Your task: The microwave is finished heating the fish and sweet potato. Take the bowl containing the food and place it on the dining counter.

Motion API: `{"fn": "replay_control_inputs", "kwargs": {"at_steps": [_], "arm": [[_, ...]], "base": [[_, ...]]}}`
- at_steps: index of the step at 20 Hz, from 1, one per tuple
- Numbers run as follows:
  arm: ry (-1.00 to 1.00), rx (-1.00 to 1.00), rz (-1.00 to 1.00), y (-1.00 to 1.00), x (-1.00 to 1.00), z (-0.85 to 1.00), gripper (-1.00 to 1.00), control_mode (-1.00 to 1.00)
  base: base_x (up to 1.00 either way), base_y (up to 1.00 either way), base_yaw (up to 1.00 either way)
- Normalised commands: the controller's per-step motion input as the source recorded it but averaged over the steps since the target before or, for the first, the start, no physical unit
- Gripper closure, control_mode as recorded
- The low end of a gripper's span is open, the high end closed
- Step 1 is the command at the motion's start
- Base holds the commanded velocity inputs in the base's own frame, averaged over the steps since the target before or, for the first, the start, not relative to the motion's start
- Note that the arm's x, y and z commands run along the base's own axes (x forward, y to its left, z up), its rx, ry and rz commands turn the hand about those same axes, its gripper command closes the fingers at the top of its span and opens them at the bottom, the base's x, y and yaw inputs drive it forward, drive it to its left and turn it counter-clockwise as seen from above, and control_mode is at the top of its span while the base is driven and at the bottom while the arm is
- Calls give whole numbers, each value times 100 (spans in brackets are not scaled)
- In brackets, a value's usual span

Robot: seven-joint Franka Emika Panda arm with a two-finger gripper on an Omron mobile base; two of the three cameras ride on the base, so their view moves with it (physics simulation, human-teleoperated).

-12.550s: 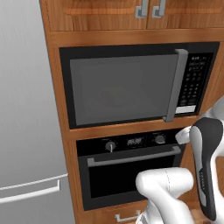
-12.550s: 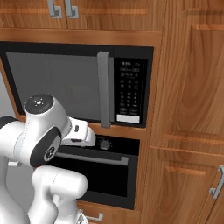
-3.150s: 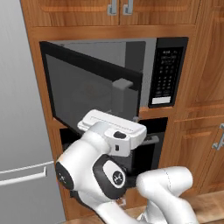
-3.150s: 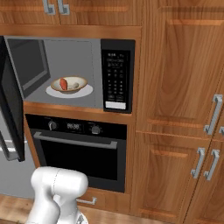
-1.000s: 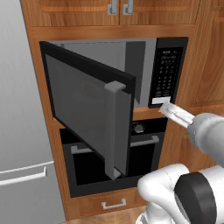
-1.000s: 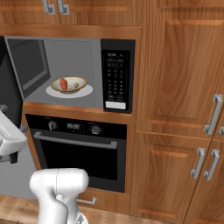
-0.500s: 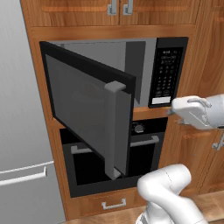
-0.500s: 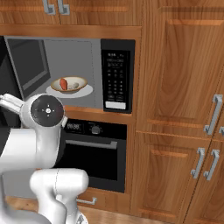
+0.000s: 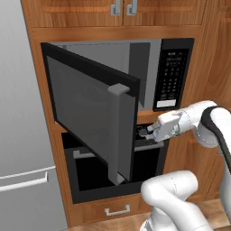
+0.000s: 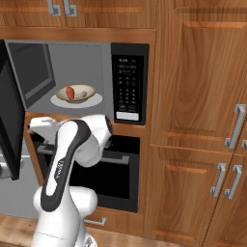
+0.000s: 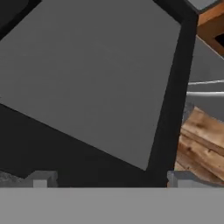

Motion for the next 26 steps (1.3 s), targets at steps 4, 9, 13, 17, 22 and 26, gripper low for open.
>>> {"fn": "replay_control_inputs", "kwargs": {"at_steps": [4, 9, 13, 17, 22, 26], "arm": [[4, 20, 24, 100, 68, -29, -100, -100], [-5, 14, -2, 100, 3, 4, -100, -100], [-13, 5, -4, 100, -34, 14, -100, -100], [-17, 0, -2, 100, -56, 25, -100, -100], [-23, -7, -33, 100, 6, 23, -100, -100], [0, -2, -10, 14, 13, -1, -100, -100]], "base": [[0, 0, 0], [0, 0, 0], [0, 0, 0], [0, 0, 0], [0, 0, 0], [0, 0, 0]]}}
